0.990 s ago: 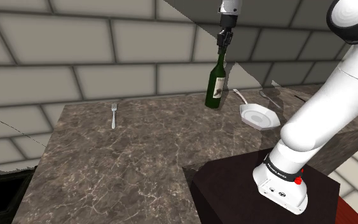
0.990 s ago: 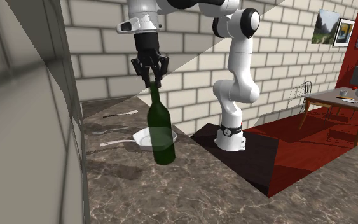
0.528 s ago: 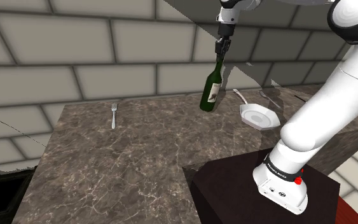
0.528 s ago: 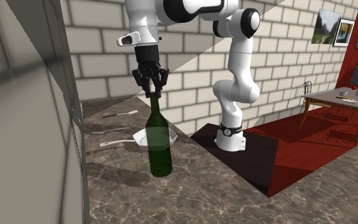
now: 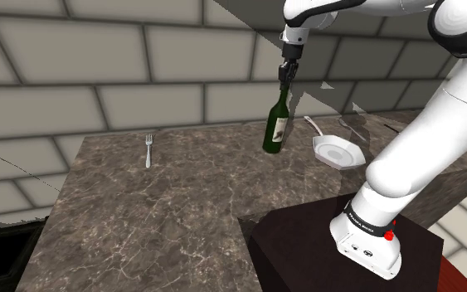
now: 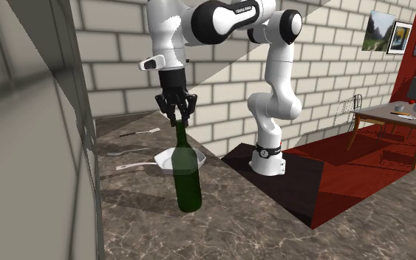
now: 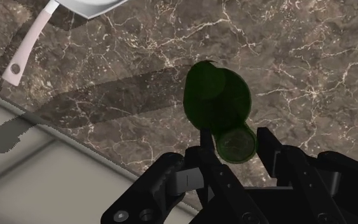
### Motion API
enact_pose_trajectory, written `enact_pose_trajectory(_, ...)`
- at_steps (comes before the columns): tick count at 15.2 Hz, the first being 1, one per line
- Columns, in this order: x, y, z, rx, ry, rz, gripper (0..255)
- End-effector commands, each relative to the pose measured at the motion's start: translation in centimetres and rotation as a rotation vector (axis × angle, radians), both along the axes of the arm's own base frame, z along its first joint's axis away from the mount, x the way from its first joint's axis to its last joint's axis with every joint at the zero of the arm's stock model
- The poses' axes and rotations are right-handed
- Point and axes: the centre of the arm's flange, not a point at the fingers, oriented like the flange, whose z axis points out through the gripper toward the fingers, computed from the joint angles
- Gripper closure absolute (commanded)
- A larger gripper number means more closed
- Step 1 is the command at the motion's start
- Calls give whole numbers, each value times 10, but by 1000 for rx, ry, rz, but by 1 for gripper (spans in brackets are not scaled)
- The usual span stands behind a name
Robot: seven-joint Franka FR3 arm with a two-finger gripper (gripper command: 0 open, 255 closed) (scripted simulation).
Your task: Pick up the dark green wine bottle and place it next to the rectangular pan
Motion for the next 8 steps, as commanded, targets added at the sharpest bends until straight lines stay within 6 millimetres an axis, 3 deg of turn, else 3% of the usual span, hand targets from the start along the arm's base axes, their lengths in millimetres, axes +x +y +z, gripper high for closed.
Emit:
enact_pose_trajectory(1, 0, -1, -11, 0, -1, 0, 255)
enact_pose_trajectory(3, 0, -1, -20, 0, -1, 0, 255)
enact_pose_trajectory(8, 0, -1, -20, 0, -1, 0, 255)
